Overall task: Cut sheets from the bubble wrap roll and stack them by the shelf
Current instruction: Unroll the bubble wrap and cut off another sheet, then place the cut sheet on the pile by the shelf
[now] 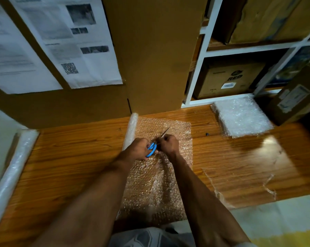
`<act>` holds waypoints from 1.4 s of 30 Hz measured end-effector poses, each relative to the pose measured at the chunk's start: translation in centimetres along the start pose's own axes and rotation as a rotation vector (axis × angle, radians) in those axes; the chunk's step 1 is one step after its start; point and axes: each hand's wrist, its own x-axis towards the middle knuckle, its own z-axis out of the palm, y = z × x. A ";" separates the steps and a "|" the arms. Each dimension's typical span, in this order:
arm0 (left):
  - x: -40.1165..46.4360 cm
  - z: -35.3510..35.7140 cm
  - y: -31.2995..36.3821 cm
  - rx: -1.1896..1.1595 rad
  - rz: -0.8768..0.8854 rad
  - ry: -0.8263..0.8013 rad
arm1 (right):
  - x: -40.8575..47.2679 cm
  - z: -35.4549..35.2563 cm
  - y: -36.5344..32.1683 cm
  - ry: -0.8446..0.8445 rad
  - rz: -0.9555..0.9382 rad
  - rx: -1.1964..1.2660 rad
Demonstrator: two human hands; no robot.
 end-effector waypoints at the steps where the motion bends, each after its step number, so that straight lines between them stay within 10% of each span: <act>1: -0.5 0.0 -0.3 -0.027 0.002 -0.023 | -0.4 0.1 -0.2 0.012 -0.015 -0.039; 8: -3.0 0.3 -2.2 -0.206 0.029 0.134 | -3.7 0.4 -3.1 0.076 -0.123 -0.147; 14: -4.8 1.8 -2.1 0.281 0.026 0.439 | -5.0 1.1 -3.7 0.077 -0.160 -0.158; 30: -5.9 2.7 -2.1 0.363 -0.250 0.539 | -6.2 -4.1 2.0 0.151 -0.179 -0.225; 42: -3.2 5.9 1.5 0.302 0.289 0.297 | -8.4 -9.9 6.3 0.047 -0.228 -0.831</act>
